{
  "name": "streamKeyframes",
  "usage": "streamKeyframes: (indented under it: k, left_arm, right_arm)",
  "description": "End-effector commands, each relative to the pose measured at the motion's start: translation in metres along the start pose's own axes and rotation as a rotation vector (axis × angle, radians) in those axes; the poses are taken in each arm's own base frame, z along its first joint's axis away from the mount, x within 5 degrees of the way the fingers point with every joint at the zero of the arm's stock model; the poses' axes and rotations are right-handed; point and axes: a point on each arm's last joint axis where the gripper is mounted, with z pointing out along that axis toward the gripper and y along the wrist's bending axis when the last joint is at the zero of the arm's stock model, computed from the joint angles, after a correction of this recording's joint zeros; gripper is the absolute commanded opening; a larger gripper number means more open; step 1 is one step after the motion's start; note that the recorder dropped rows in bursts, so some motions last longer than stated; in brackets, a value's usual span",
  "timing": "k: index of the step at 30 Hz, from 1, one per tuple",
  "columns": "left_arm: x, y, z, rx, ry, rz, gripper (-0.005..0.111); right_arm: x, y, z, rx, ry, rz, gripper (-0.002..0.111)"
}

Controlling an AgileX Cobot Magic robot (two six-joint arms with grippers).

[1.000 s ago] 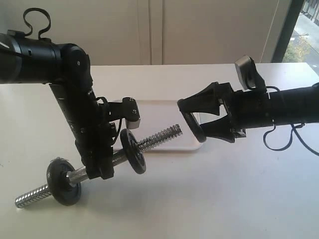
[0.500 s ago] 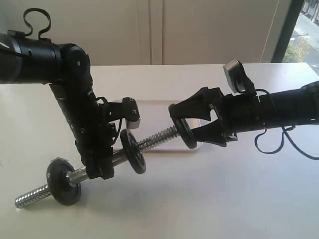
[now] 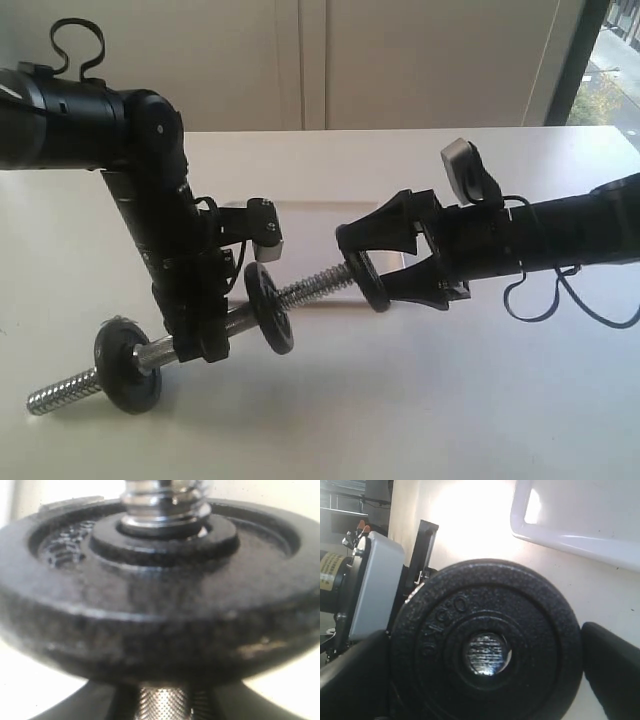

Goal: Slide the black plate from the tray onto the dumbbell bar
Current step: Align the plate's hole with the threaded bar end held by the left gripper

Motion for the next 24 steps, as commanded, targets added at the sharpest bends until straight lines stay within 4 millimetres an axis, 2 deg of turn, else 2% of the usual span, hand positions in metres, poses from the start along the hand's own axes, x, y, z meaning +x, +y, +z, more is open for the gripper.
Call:
streamKeyframes:
  k: [1,24]
  left_arm:
    - [-0.009,-0.01,-0.021,0.017,-0.08,-0.017,0.0]
    - [-0.015,-0.011,-0.022,0.027,-0.144,-0.023,0.0]
  right_arm:
    - [0.0,0.01,0.005,-0.075,0.001,0.0,0.0]
    - [0.012,0.032,0.042,-0.13,0.043,-0.018,0.0]
